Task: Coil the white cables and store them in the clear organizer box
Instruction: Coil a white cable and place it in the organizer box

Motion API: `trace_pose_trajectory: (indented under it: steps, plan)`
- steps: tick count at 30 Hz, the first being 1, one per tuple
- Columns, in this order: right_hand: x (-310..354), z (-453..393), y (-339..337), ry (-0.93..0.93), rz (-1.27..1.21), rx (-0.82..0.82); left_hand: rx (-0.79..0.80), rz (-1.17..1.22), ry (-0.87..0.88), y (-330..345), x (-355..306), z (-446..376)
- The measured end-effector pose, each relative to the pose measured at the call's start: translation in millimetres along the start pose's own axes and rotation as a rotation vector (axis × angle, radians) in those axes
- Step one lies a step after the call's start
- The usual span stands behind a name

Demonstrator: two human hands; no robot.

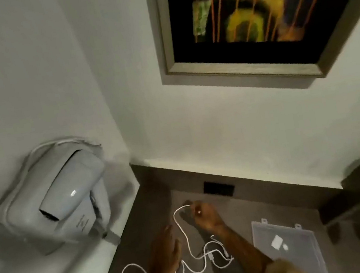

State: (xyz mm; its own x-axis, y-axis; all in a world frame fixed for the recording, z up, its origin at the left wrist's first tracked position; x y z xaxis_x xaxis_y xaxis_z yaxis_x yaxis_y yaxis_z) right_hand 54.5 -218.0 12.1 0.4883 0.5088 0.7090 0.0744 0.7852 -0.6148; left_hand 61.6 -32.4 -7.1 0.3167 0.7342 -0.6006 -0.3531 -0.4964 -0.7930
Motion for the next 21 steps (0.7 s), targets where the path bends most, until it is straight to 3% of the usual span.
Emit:
trace_pose_trajectory:
  steps: [4, 10, 15, 21]
  plan:
    - [-26.8, -3.7, 70.1, 0.111, 0.049, 0.218, -0.038, 0.064, -0.143, -14.8, 27.9, 16.2]
    - [-48.3, -18.3, 105.2, 0.317, -0.15, 0.149, 0.023, 0.142, -0.191, -32.5, 32.9, -10.4]
    - [-29.3, -13.6, 76.2, 0.207, -0.135, 0.052, 0.089, 0.255, -0.071, -37.1, 29.5, -35.8]
    - [19.2, 12.0, 23.0, -0.058, -0.192, -0.085, 0.189, 0.251, 0.031, -31.9, 32.9, -66.6]
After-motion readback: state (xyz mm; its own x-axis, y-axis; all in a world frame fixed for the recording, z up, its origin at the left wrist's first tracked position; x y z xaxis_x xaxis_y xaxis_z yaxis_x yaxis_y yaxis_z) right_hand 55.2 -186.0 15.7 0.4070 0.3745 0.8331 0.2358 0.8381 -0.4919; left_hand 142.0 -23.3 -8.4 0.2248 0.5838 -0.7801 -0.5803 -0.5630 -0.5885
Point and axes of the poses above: each hand's wrist, its own z-axis away from the middle knuckle, its own y-axis out of the palm, x = y × z, the point moved 7 cm from there along -z, towards the middle knuckle, and after that the axes turned 1 degree about z, right-handed, at the moved point
